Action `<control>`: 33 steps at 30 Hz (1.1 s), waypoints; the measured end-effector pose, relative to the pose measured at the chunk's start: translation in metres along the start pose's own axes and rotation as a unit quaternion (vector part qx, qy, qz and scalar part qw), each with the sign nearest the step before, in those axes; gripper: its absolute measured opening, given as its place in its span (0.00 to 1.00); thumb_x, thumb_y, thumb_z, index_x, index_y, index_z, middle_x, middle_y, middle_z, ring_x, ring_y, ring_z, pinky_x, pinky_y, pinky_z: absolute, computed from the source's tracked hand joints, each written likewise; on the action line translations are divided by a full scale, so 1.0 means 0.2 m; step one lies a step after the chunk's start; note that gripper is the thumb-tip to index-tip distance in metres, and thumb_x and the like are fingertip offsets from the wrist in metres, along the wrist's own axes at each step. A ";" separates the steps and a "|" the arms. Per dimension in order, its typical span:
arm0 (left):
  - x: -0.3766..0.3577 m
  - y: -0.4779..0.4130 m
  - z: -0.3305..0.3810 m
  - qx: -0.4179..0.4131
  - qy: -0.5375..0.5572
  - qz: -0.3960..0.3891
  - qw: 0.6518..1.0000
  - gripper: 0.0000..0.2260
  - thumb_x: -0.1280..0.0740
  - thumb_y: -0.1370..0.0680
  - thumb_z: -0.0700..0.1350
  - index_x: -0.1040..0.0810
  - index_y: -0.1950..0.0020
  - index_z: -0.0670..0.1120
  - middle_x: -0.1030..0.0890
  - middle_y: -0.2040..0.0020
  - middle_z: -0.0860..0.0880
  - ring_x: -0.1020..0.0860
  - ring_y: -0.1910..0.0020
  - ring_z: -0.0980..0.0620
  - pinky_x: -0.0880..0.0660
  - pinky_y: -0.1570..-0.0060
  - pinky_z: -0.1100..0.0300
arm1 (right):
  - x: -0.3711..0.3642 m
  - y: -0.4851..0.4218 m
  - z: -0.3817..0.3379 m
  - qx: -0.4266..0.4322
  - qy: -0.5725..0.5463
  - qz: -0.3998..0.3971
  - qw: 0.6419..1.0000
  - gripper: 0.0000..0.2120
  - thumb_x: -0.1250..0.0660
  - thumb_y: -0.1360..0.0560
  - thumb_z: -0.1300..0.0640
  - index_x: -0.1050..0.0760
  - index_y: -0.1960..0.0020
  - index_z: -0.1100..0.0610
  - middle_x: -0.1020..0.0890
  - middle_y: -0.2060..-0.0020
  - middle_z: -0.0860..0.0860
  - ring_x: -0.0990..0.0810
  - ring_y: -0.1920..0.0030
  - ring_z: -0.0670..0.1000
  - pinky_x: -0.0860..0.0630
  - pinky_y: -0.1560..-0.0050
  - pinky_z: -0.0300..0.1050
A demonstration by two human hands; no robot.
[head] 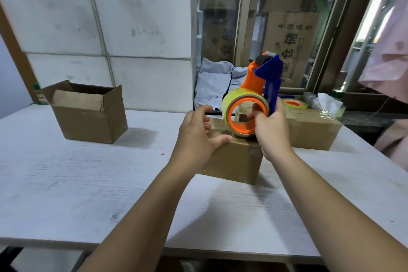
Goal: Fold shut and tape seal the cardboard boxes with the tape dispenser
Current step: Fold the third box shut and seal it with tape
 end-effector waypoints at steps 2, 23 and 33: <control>0.00 -0.01 0.00 -0.014 -0.014 0.010 1.000 0.31 0.22 0.32 0.48 0.30 0.33 0.51 0.30 0.46 0.53 0.26 0.53 0.57 0.29 0.52 0.69 | 0.00 0.00 0.00 0.000 0.001 0.001 1.000 0.13 0.38 0.21 0.58 0.36 0.44 0.41 0.26 0.58 0.36 0.26 0.58 0.40 0.30 0.54 0.42; 0.04 -0.06 0.07 -0.212 -0.149 0.091 0.962 0.10 0.29 0.26 0.41 0.20 0.47 0.39 0.22 0.51 0.42 0.23 0.63 0.48 0.29 0.60 0.61 | 0.00 -0.01 0.01 -0.002 0.002 -0.001 1.000 0.20 0.39 0.20 0.58 0.36 0.30 0.47 0.23 0.46 0.45 0.24 0.51 0.44 0.29 0.59 0.35; 0.00 -0.04 0.06 -0.234 -0.113 0.125 0.958 0.04 0.33 0.24 0.38 0.20 0.51 0.42 0.21 0.54 0.47 0.28 0.63 0.55 0.31 0.61 0.67 | 0.00 -0.01 0.01 -0.003 -0.003 0.000 1.000 0.19 0.39 0.20 0.59 0.35 0.31 0.47 0.26 0.54 0.39 0.27 0.58 0.39 0.32 0.62 0.32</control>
Point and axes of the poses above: each hand's wrist, its own y-axis away from the middle knuckle, its own x-axis out of the back of the hand, z = x × y, the point moved 5 cm from there along -y, towards the middle knuckle
